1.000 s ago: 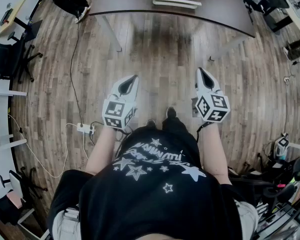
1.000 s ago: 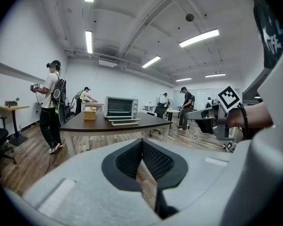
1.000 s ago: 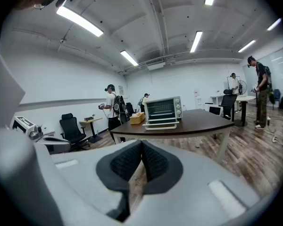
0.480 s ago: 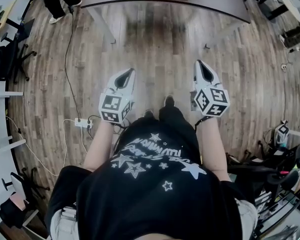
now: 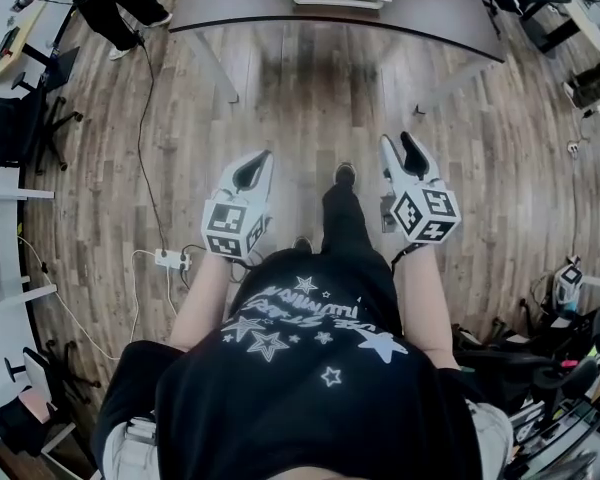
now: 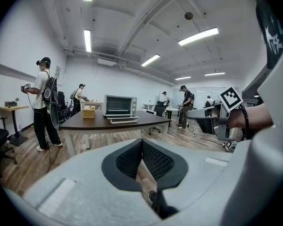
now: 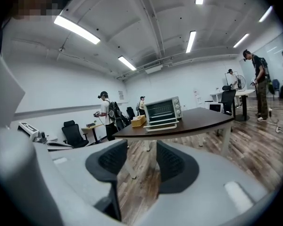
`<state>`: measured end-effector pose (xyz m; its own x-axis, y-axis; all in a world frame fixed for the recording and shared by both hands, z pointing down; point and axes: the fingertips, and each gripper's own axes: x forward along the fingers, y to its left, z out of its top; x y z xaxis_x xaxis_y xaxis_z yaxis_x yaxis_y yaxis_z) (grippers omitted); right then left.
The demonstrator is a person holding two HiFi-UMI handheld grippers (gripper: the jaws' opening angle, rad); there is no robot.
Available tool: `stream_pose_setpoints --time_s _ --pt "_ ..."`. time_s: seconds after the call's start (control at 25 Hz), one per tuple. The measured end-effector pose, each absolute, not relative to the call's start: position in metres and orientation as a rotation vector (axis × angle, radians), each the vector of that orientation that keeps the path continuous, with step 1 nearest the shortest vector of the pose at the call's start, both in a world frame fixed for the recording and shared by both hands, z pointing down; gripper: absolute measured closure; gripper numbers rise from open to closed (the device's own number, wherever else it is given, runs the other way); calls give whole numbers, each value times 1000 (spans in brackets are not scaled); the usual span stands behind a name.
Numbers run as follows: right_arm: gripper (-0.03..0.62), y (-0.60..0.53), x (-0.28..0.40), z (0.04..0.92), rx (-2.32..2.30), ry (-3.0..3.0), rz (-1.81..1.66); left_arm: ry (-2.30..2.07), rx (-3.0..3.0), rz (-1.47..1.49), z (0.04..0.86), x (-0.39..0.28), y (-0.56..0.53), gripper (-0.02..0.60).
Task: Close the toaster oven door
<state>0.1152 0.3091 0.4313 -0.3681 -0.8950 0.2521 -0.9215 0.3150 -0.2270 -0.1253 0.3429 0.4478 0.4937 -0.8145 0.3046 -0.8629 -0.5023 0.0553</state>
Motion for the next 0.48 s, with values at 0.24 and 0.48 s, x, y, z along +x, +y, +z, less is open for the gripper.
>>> stream_pose_setpoints --time_s 0.24,0.48 --pt "368 262 116 449 1700 -2479 598 -1476 2492 395 456 -133 304 571" --pt "368 190 131 458 1672 -2480 645 -1518 2462 411 458 -127 239 571"
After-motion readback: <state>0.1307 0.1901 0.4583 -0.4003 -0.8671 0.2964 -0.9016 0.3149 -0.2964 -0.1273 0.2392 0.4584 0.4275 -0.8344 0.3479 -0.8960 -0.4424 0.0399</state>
